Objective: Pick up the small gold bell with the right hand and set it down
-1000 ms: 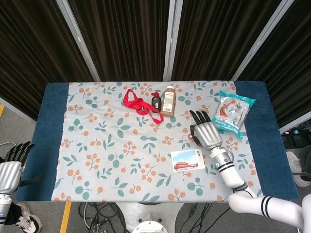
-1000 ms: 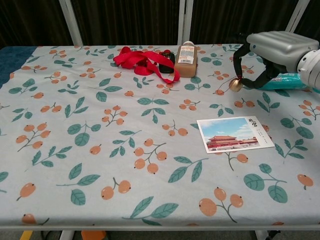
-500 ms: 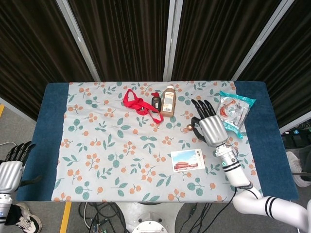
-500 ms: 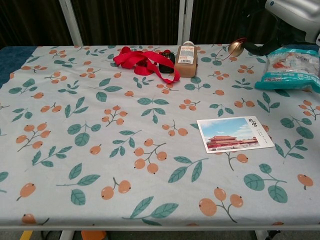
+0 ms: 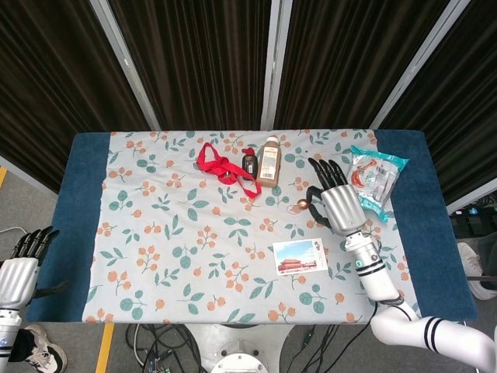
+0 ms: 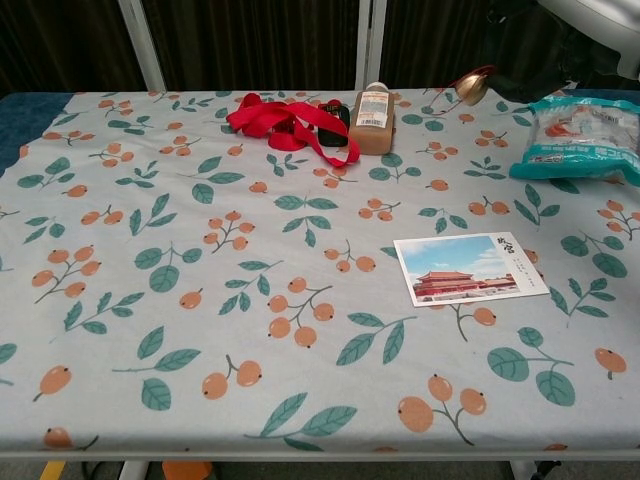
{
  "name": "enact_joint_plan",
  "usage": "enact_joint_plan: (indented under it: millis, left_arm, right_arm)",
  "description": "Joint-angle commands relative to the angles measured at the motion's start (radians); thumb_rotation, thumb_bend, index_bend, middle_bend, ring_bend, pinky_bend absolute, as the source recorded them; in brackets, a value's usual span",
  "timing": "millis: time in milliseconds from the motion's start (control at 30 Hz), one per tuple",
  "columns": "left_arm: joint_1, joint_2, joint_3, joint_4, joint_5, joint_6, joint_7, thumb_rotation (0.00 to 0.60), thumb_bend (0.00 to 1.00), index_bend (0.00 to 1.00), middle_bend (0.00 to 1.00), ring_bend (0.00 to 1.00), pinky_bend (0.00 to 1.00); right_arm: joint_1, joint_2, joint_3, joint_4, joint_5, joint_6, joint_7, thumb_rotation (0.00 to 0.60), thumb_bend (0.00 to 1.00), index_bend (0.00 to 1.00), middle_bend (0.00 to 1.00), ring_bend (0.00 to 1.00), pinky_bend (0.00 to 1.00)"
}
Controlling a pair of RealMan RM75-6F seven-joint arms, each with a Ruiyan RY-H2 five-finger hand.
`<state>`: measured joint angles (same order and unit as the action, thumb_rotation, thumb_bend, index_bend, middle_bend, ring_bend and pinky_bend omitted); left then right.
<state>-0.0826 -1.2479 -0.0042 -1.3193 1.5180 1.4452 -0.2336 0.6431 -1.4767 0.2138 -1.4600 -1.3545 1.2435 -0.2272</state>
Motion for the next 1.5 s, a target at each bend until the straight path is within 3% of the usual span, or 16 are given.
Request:
enact_joint_plan:
  millis: [33,167,233,567,633,700,767,867,933,1000,1100,1167,1267,1333,1400,1500]
  left_arm:
    - [0.0,-0.001,0.0,0.002,-0.001,-0.002,-0.002,0.6,0.05,0.09,0.05,0.0,0.05]
    - [-0.001,-0.003,0.001,0.004,0.0,-0.004,-0.004,0.6,0.05,0.09,0.05,0.0,0.05]
    - [-0.002,-0.004,0.001,0.005,0.0,-0.005,-0.003,0.6,0.05,0.09,0.05,0.0,0.05]
    - [-0.002,-0.004,0.002,0.006,0.0,-0.003,-0.005,0.6,0.05,0.09,0.05,0.0,0.05]
    - [-0.002,-0.005,0.002,0.007,0.0,-0.004,-0.005,0.6,0.05,0.09,0.05,0.0,0.05]
    - [-0.002,-0.006,0.002,0.008,0.001,-0.004,-0.006,0.6,0.05,0.09,0.05,0.0,0.05]
    - [-0.003,-0.006,0.002,0.008,0.001,-0.004,-0.006,0.6,0.05,0.09,0.05,0.0,0.05]
    - [-0.003,-0.005,0.002,0.007,0.001,-0.002,-0.004,0.6,0.04,0.09,0.05,0.0,0.05]
    - [-0.003,-0.005,0.002,0.006,0.001,-0.003,-0.004,0.6,0.05,0.09,0.05,0.0,0.05]
    - [-0.003,-0.006,0.003,0.006,0.0,-0.004,-0.004,0.6,0.05,0.08,0.05,0.0,0.05]
    - [-0.004,-0.007,0.003,0.008,0.001,-0.005,-0.004,0.6,0.05,0.09,0.05,0.0,0.05]
    - [-0.004,-0.008,0.003,0.008,0.001,-0.005,-0.005,0.6,0.05,0.08,0.05,0.0,0.05]
    - [-0.004,-0.008,0.003,0.009,0.0,-0.006,-0.006,0.6,0.05,0.08,0.05,0.0,0.05]
    - [-0.004,-0.008,0.004,0.01,0.001,-0.005,-0.007,0.6,0.05,0.09,0.05,0.0,0.05]
    - [-0.004,-0.008,0.004,0.01,0.001,-0.006,-0.008,0.6,0.05,0.09,0.05,0.0,0.05]
    - [-0.004,-0.007,0.003,0.01,0.0,-0.006,-0.008,0.6,0.05,0.08,0.05,0.0,0.05]
  right_arm:
    - [-0.013,-0.002,0.014,-0.009,0.035,-0.015,0.02,0.6,0.39,0.76,0.06,0.0,0.0]
    - [-0.007,-0.002,-0.004,0.062,-0.03,0.035,-0.108,0.6,0.39,0.76,0.07,0.0,0.0]
    - [-0.017,-0.012,0.002,0.019,0.009,0.007,-0.03,0.6,0.39,0.77,0.07,0.0,0.0]
    - [-0.023,0.008,0.017,-0.05,0.048,-0.043,0.052,0.6,0.4,0.79,0.08,0.0,0.0]
    - [-0.015,0.002,0.002,0.012,-0.009,-0.001,-0.049,0.6,0.41,0.79,0.08,0.0,0.0]
    - [-0.027,0.001,0.014,-0.042,0.04,-0.033,0.04,0.6,0.4,0.8,0.08,0.0,0.0]
    - [-0.024,0.001,0.003,-0.001,-0.009,0.009,-0.038,0.6,0.41,0.8,0.08,0.0,0.0]
    - [-0.03,-0.001,0.016,-0.026,0.033,-0.02,0.017,0.6,0.41,0.81,0.09,0.0,0.0]
    - [-0.021,-0.008,0.0,0.035,-0.022,0.016,-0.077,0.6,0.42,0.81,0.09,0.0,0.0]
    - [-0.033,-0.006,0.01,-0.019,0.028,-0.017,0.005,0.6,0.41,0.81,0.09,0.0,0.0]
    - [-0.025,-0.008,-0.001,0.044,-0.018,0.019,-0.098,0.6,0.43,0.81,0.09,0.0,0.0]
    - [-0.038,-0.002,0.009,-0.023,0.041,-0.03,0.003,0.6,0.41,0.81,0.09,0.0,0.0]
    - [-0.03,0.0,0.002,0.024,0.007,-0.007,-0.072,0.6,0.43,0.81,0.09,0.0,0.0]
    - [-0.04,0.007,0.015,-0.038,0.061,-0.047,0.019,0.6,0.42,0.82,0.09,0.0,0.0]
    - [-0.028,0.001,0.0,0.038,-0.012,0.007,-0.098,0.6,0.43,0.82,0.09,0.0,0.0]
    - [-0.041,0.002,0.018,-0.026,0.049,-0.033,0.011,0.6,0.43,0.82,0.09,0.0,0.0]
